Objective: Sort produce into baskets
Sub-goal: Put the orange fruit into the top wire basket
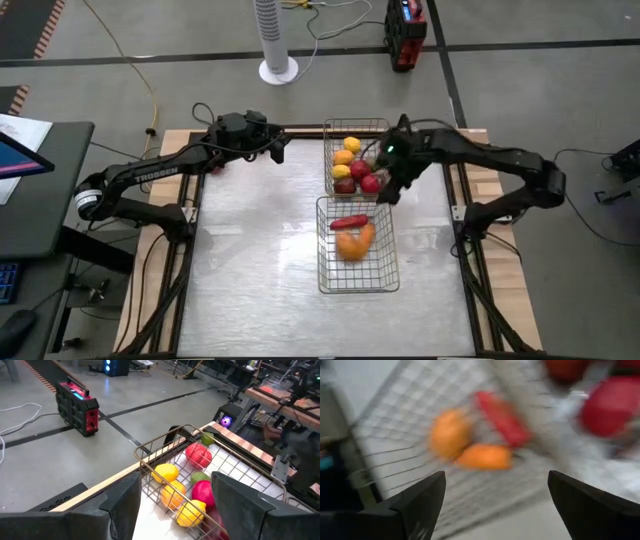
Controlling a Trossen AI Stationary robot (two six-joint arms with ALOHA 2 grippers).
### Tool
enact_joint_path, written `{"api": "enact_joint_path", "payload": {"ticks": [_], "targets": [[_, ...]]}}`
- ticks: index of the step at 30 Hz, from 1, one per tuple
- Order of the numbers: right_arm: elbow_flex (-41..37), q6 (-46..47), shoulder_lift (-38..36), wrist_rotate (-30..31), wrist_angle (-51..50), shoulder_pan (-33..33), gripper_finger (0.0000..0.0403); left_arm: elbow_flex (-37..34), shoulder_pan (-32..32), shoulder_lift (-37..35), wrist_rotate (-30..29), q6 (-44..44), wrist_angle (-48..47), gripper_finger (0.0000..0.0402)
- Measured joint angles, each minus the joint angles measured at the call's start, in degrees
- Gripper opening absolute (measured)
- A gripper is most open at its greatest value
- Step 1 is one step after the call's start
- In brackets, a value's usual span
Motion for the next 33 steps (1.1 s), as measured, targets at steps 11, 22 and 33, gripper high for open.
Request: {"api": "enact_joint_path", "payload": {"ticks": [11, 22, 33], "targets": [[-0.7, -20.9, -5.0, 14.6, -1.2, -20.6, 0.0374, 0.0, 0.0, 0.0, 0.1, -0.3, 0.1, 0.0226], [-0.8, -19.9, 8.5, 17.2, -1.3, -27.8, 0.0374, 0.0, 0.0, 0.0, -1.4, 0.1, 0.1, 0.0226], [-0.7, -7.6, 11.1, 17.6, 9.4, -42.7, 0.0374, 0.0, 0.0, 0.0, -1.4, -2.4, 0.2, 0.0226]]}}
